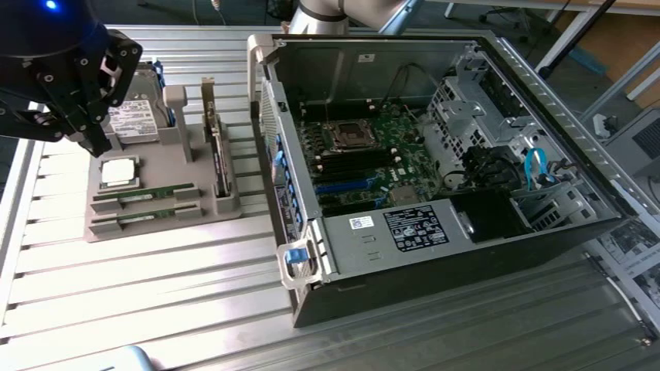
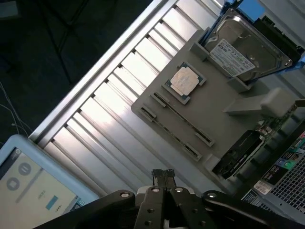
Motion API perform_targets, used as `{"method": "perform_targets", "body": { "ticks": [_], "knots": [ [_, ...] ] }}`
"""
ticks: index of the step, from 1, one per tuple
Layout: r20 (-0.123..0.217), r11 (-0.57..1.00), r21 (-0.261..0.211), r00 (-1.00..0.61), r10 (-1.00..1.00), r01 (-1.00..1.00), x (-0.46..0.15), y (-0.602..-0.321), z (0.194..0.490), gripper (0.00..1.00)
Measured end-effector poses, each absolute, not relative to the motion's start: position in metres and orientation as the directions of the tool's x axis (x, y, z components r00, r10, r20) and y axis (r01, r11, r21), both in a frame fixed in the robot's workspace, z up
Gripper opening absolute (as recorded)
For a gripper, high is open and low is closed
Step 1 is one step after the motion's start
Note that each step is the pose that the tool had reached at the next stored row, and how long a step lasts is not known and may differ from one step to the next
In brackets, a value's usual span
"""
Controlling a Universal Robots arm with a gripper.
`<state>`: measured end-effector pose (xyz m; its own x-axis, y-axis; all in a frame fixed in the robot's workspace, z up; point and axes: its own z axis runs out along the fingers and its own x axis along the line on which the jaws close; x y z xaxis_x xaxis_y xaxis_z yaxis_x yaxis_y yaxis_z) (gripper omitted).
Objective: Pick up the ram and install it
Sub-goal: 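Pick up the ram and move it above insertion slot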
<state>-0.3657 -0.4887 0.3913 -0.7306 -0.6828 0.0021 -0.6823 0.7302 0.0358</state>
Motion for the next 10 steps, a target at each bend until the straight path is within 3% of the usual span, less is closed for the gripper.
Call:
{"method": "perform_targets", "body": {
  "ticks": [10],
  "knots": [
    [0.002, 0.670, 0.036, -0.671, -0.742, -0.741, -0.3657, -0.4887, 0.3913, 0.11]
  ]
}}
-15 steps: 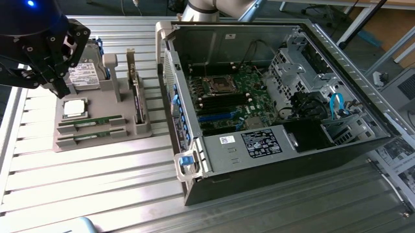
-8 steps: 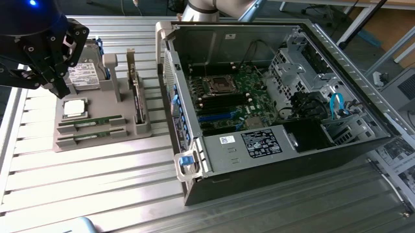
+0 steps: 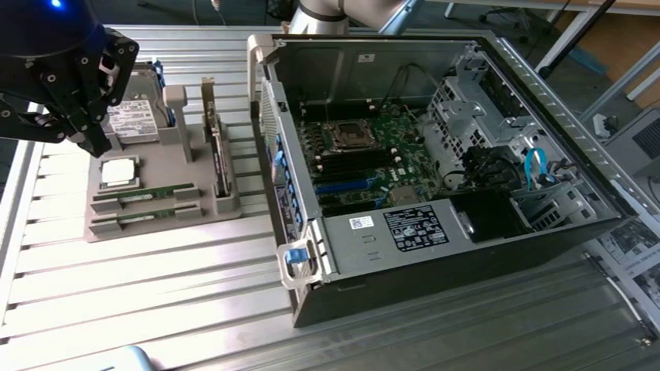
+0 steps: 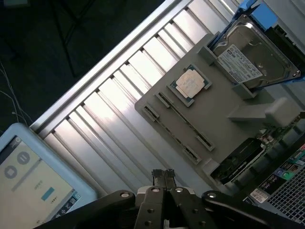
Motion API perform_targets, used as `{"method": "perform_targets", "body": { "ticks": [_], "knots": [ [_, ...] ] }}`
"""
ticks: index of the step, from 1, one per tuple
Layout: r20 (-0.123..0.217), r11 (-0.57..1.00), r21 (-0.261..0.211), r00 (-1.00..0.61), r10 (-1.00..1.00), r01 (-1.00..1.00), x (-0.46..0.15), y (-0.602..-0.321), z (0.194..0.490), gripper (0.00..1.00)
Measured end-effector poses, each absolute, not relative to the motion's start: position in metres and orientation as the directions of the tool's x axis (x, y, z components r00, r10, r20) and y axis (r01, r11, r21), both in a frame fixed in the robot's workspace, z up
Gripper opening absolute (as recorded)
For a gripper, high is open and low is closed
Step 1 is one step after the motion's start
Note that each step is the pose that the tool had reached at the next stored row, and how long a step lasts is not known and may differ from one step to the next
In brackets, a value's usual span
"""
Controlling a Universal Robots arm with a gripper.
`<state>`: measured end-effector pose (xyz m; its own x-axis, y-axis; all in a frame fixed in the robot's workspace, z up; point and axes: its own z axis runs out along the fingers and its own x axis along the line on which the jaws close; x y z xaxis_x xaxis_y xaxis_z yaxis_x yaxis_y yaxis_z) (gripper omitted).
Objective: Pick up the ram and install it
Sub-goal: 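Pick up the ram and move it above insertion slot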
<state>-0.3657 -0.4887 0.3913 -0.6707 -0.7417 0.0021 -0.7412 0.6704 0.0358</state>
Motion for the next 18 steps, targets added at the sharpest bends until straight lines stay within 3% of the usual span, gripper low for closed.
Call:
{"method": "perform_targets", "body": {
  "ticks": [18],
  "knots": [
    [0.002, 0.572, 0.036, -0.573, -0.820, -0.819, -0.3657, -0.4887, 0.3913, 0.11]
  ]
}}
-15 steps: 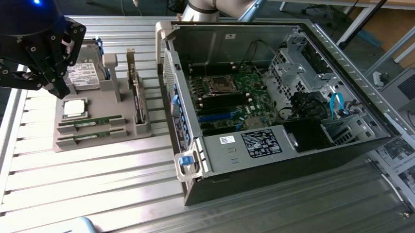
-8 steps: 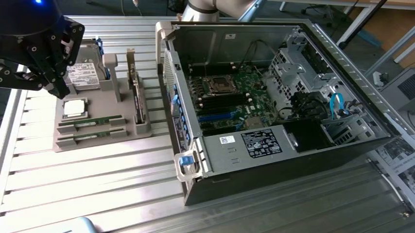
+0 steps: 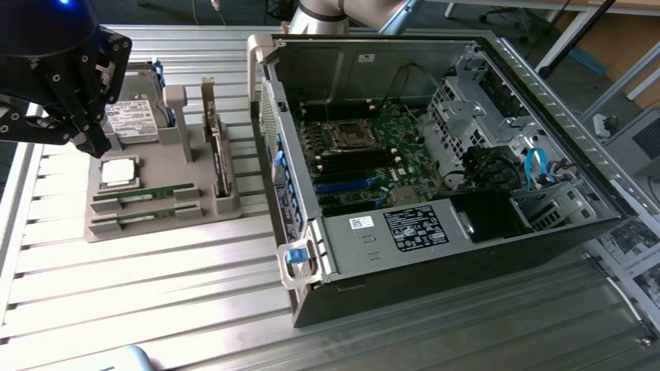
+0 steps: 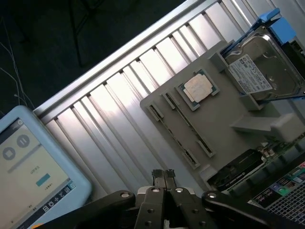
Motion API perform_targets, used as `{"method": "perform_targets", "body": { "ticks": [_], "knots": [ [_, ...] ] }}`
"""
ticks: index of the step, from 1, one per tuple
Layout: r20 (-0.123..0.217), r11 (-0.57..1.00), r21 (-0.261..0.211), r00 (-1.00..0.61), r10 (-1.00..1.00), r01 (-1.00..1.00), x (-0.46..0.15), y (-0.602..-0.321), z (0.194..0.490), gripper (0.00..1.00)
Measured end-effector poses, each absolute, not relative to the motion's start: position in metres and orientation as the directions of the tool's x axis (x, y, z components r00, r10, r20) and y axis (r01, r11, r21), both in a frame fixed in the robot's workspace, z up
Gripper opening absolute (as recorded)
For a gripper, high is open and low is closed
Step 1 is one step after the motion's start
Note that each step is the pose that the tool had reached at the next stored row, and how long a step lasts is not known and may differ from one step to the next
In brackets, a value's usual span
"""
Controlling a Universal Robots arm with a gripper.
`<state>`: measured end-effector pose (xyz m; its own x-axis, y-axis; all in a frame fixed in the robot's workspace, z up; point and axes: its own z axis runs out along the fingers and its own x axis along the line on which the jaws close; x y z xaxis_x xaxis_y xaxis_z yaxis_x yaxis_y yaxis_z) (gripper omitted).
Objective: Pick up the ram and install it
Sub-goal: 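Pick up the ram and move it above insertion slot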
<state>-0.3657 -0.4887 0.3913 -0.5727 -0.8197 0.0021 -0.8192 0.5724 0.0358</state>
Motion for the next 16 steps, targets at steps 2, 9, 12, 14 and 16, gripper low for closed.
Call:
{"method": "perform_targets", "body": {
  "ticks": [2, 9, 12, 14, 16],
  "knots": [
    [0.002, 0.562, 0.036, -0.562, -0.827, -0.826, -0.3657, -0.4887, 0.3913, 0.11],
    [0.002, 0.518, 0.036, -0.518, -0.855, -0.855, -0.3657, -0.4887, 0.3913, 0.11],
    [0.003, 0.501, 0.035, -0.501, -0.865, -0.865, -0.3657, -0.4887, 0.3913, 0.11],
    [0.003, 0.490, 0.035, -0.490, -0.872, -0.871, -0.3657, -0.4887, 0.3913, 0.11],
    [0.003, 0.478, 0.035, -0.478, -0.878, -0.878, -0.3657, -0.4887, 0.3912, 0.11]
  ]
}}
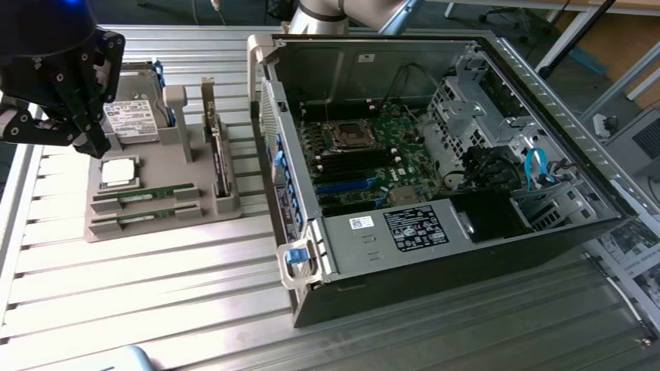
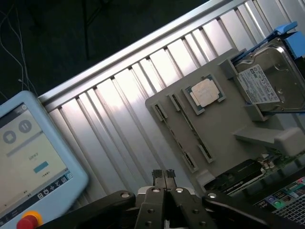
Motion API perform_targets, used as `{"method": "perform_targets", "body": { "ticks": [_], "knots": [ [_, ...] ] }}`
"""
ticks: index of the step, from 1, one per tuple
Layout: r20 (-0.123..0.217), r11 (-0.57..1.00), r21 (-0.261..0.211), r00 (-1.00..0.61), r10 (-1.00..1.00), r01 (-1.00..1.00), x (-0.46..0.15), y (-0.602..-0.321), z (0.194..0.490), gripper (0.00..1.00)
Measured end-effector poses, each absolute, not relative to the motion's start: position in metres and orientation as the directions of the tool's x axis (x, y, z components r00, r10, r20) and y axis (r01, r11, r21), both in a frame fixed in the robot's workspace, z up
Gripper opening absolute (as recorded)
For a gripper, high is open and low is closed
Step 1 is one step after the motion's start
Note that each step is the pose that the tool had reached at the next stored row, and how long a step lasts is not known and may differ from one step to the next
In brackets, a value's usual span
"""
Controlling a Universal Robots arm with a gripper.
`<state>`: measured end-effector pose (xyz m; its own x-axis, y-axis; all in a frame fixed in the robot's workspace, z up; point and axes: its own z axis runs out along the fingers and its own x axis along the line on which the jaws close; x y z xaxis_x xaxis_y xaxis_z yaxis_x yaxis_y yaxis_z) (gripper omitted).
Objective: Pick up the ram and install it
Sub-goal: 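Pick up the ram and move it above insertion slot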
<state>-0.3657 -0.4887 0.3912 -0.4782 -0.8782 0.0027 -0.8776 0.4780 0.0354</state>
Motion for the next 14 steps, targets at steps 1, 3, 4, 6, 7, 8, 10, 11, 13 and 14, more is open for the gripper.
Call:
{"method": "perform_targets", "body": {
  "ticks": [1, 3, 4, 6, 7, 8, 10, 11, 13, 14],
  "knots": [
    [0.003, 0.473, 0.035, -0.473, -0.881, -0.880, -0.3657, -0.4887, 0.3913, 0.11],
    [0.003, 0.463, 0.035, -0.463, -0.886, -0.886, -0.3657, -0.4887, 0.3913, 0.11],
    [0.003, 0.458, 0.035, -0.458, -0.889, -0.888, -0.3657, -0.4887, 0.3913, 0.11],
    [0.003, 0.445, 0.035, -0.446, -0.895, -0.895, -0.3657, -0.4887, 0.3913, 0.11],
    [0.003, 0.440, 0.035, -0.441, -0.898, -0.897, -0.3657, -0.4887, 0.3913, 0.11],
    [0.003, 0.434, 0.035, -0.434, -0.901, -0.900, -0.3657, -0.4887, 0.3913, 0.11],
    [0.003, 0.424, 0.035, -0.424, -0.906, -0.905, -0.3657, -0.4887, 0.3913, 0.11],
    [0.003, 0.419, 0.035, -0.419, -0.908, -0.907, -0.3657, -0.4887, 0.3913, 0.11],
    [0.003, 0.409, 0.035, -0.409, -0.913, -0.912, -0.3657, -0.4887, 0.3912, 0.11],
    [0.003, 0.403, 0.035, -0.404, -0.915, -0.914, -0.3657, -0.4887, 0.3913, 0.11]
  ]
}}
